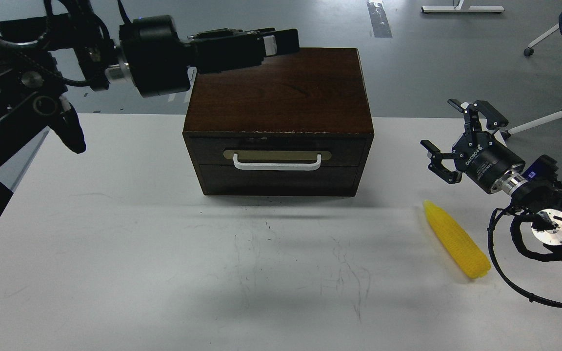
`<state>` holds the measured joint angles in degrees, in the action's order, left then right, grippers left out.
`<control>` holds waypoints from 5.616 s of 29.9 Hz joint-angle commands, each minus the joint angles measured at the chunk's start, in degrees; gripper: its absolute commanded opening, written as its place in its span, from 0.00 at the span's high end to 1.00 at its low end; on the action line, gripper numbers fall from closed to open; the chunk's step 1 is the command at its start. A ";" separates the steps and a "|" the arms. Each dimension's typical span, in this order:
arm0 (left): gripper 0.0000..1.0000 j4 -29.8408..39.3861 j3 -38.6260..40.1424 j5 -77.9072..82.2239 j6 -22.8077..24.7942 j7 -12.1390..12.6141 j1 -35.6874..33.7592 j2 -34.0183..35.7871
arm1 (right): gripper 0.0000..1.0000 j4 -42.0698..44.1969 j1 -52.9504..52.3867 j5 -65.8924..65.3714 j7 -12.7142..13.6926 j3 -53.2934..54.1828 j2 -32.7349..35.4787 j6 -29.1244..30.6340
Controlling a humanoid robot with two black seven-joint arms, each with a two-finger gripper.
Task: Put corn in drawer with both arms
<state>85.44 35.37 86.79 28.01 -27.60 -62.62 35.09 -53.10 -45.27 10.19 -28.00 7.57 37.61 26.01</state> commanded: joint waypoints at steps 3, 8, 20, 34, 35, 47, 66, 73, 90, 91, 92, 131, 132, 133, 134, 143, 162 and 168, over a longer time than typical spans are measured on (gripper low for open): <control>0.02 -0.72 -16.98 13.57 -0.01 -0.40 -11.81 -3.89 | 0.00 0.02 0.09 0.00 0.00 -0.01 0.01 0.01; 0.02 -2.21 -28.40 21.82 -0.01 -0.40 -15.86 -5.38 | 0.00 0.02 0.18 -0.35 0.00 -0.01 0.09 0.01; 0.02 -8.98 -33.96 35.81 -0.01 -0.40 -16.04 -10.65 | 0.00 0.02 0.18 -0.35 0.00 -0.28 0.45 0.01; 0.02 -12.31 -36.42 38.21 -0.01 -0.40 -16.04 -13.21 | 0.00 0.11 0.62 -0.43 0.00 -0.28 0.45 0.01; 0.02 -12.58 -36.42 38.21 -0.01 -0.40 -15.95 -13.29 | 0.00 0.11 0.62 -0.43 0.00 -0.28 0.45 0.01; 0.02 -14.69 -36.51 38.21 -0.01 -0.40 -15.43 -15.23 | 0.00 0.02 1.06 -0.43 0.00 -0.19 0.45 0.01; 0.02 -18.30 -39.76 38.21 -0.01 -0.40 -15.34 -16.02 | 0.00 -0.07 1.41 -0.43 0.00 -0.10 0.97 0.01; 0.02 -17.51 -39.68 38.19 -0.01 -0.40 -15.25 -16.02 | 0.00 -0.07 1.41 -0.43 0.00 -0.10 1.15 0.01; 0.02 -11.62 -42.40 37.75 -0.01 -0.40 -15.60 -15.49 | 0.00 -0.07 1.94 -0.43 0.00 -0.10 1.68 0.01; 0.02 -10.49 -42.49 37.75 -0.01 -0.40 -15.78 -15.32 | 0.00 -0.07 2.03 -0.43 0.00 -0.10 1.68 0.01; 0.02 -10.04 -42.49 37.75 -0.01 -0.40 -15.78 -15.23 | 0.00 -0.07 2.03 -0.43 0.00 -0.10 1.68 0.01; 0.02 2.26 -41.78 32.14 -0.01 -0.40 -21.75 -9.34 | 0.00 -0.07 2.64 -0.43 0.00 -0.01 1.68 0.01; 0.02 2.71 -41.70 31.43 -0.01 -0.40 -22.10 -9.08 | 0.00 -0.07 2.64 -0.43 0.00 -0.01 1.68 0.01; 0.02 3.84 -41.26 29.43 -0.01 -0.40 -22.71 -8.29 | 0.00 -0.16 2.64 -0.43 0.00 -0.01 1.68 0.01; 0.02 4.20 -40.65 28.01 -0.01 -0.40 -22.98 -7.68 | 0.00 -0.16 2.64 -0.43 0.00 -0.01 1.68 0.01; 0.02 3.51 -28.52 -13.50 -0.01 -0.40 -20.71 3.29 | 0.00 -0.51 2.99 -1.05 0.00 -0.10 3.08 0.27; 0.02 -10.90 -17.45 -76.93 -8.41 -0.40 10.48 12.81 | 0.00 -1.04 2.73 -12.71 0.00 -0.19 5.01 0.36; 0.02 -17.58 -10.77 -77.29 -7.97 -0.40 20.06 9.83 | 0.00 -3.49 0.19 -30.89 0.00 -0.10 10.63 0.45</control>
<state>70.72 21.53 9.60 19.68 -28.01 -46.78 46.87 -55.21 -43.49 -12.10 -28.00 7.46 45.23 26.38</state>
